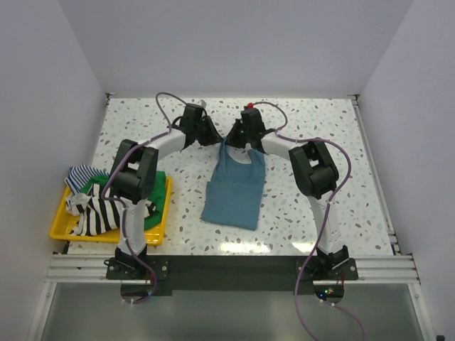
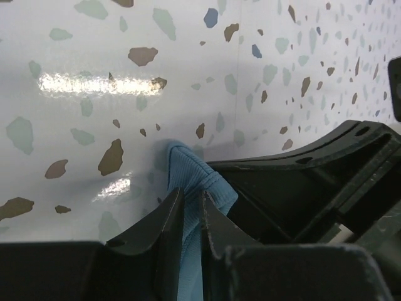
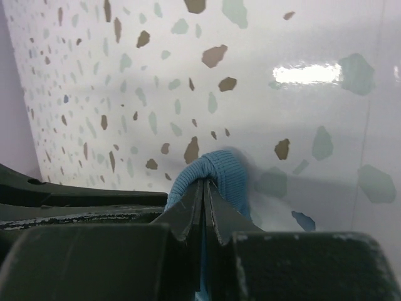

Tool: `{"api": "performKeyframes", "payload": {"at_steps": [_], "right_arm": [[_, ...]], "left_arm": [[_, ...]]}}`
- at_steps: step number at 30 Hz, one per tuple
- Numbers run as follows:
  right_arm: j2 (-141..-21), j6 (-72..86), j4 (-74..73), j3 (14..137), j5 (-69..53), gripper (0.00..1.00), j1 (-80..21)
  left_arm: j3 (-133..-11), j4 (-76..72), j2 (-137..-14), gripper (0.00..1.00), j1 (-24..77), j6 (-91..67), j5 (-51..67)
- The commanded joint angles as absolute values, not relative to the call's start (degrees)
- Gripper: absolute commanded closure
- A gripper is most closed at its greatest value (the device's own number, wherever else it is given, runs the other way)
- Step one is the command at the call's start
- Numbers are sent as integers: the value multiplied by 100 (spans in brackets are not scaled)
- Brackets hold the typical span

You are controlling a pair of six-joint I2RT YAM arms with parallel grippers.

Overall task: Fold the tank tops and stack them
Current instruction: Fold the tank top

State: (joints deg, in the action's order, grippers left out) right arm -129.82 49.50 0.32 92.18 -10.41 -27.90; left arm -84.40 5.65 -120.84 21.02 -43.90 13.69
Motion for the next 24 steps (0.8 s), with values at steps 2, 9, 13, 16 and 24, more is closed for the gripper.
{"api": "performKeyframes", "payload": {"at_steps": [2,9,13,16,24], "right_arm": [[-12691,4975,940,9167,-1476,96,-2821],[-12612,5019,1284,8982,-1591,89,-2813],[-12691,5018,1134,9053,-1521,84,-2795],[-12762,4992,836,9132,-1345,81,-2786],[-12762,5080,571,9079,-1125,76,-2585]], "left_arm": [[-8490,457,-11698,80,2136,-4307,1441],[-8525,527,-11707,80,2136,-4298,1424],[-8596,580,-11856,80,2144,-4324,1415],[-8604,554,-11988,80,2145,-4333,1362],[-8604,396,-12208,80,2153,-4412,1424]]}}
